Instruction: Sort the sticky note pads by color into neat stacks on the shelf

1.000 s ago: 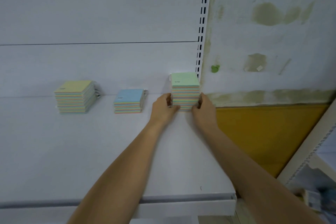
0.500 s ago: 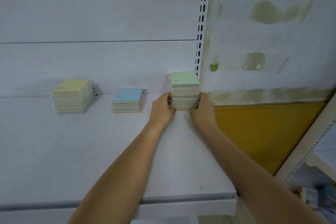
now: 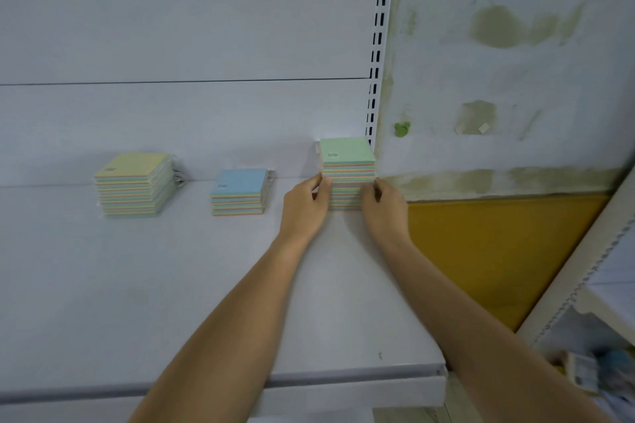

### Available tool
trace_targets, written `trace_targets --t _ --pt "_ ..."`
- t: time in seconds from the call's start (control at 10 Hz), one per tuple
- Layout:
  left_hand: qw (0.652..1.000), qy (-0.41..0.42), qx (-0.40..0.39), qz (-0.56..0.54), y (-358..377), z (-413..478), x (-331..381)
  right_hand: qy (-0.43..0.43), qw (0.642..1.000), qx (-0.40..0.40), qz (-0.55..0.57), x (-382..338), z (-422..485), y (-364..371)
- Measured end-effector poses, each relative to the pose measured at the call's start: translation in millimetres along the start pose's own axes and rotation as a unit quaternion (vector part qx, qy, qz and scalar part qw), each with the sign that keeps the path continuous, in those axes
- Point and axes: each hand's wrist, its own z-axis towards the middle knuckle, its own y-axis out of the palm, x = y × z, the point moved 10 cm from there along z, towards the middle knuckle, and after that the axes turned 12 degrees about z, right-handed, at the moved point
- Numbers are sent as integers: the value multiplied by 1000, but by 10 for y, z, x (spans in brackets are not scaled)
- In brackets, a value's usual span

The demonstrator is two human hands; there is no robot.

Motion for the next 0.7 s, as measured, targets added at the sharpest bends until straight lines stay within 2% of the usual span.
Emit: trace_targets --t 0.2,0.4,0.6,0.7 --pt "1000 -27 -9 -3 0 26 -57 3 1000 3 14 6 5 -29" --pt "997 -54 -16 -53 0 17 -88 12 999 8 34 -15 -23 -36" --pt "997 -58 -22 -38 9 21 -81 18 999 20 44 -31 -12 -46" --pt "998 -48 25 -10 -128 -36 18 24 996 23 86 -105 -77 -48"
